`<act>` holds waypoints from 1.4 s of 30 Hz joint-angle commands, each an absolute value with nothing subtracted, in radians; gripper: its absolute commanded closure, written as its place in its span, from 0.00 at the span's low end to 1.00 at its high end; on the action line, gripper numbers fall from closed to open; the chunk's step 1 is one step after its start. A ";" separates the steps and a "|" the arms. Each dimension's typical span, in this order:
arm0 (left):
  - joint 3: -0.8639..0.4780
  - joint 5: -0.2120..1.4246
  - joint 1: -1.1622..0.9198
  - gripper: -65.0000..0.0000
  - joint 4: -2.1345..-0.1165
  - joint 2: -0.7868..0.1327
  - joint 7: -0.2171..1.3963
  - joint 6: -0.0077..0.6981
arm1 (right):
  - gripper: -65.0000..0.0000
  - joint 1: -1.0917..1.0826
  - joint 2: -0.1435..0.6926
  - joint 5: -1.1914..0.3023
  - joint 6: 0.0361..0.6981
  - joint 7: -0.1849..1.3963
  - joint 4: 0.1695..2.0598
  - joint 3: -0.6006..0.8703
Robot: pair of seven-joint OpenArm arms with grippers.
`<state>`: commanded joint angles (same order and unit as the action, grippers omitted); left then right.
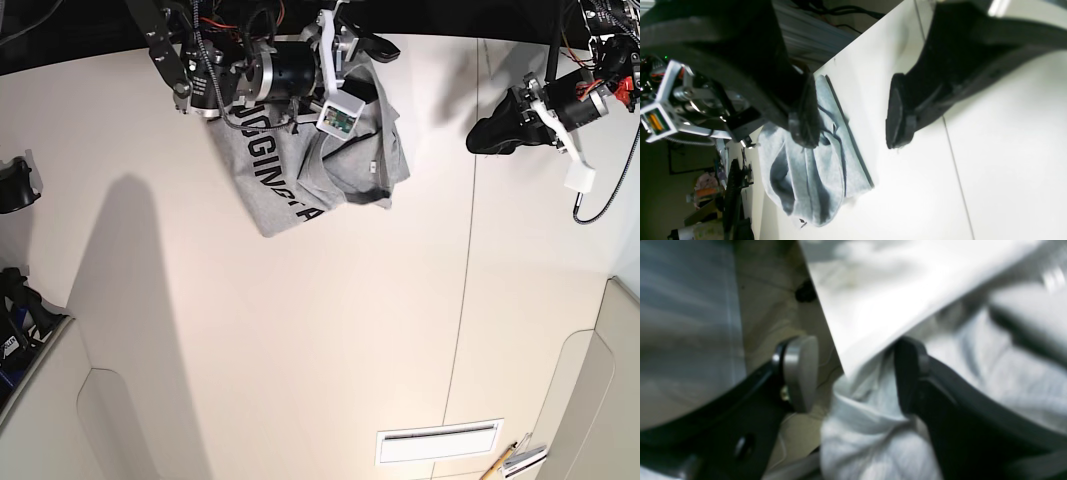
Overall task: Fold the T-shirt properly
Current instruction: 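Grasp the bundle sides with both grippers and square it into a rectangle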
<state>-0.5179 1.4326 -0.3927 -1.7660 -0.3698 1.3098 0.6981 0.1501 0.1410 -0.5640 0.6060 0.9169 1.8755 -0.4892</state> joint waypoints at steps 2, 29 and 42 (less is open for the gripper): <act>-0.518 1.433 -0.390 0.46 -1.766 -0.378 1.322 0.698 | 0.45 0.118 0.114 -0.564 0.606 0.917 1.876 -0.495; -0.141 1.484 -0.515 0.55 -2.177 -0.321 1.396 0.698 | 1.00 -0.047 0.054 -0.521 0.585 0.808 1.727 -0.181; 0.157 0.996 -0.513 0.54 -2.128 -0.322 1.174 0.698 | 1.00 -0.255 -0.064 -0.511 0.591 0.762 1.348 -0.397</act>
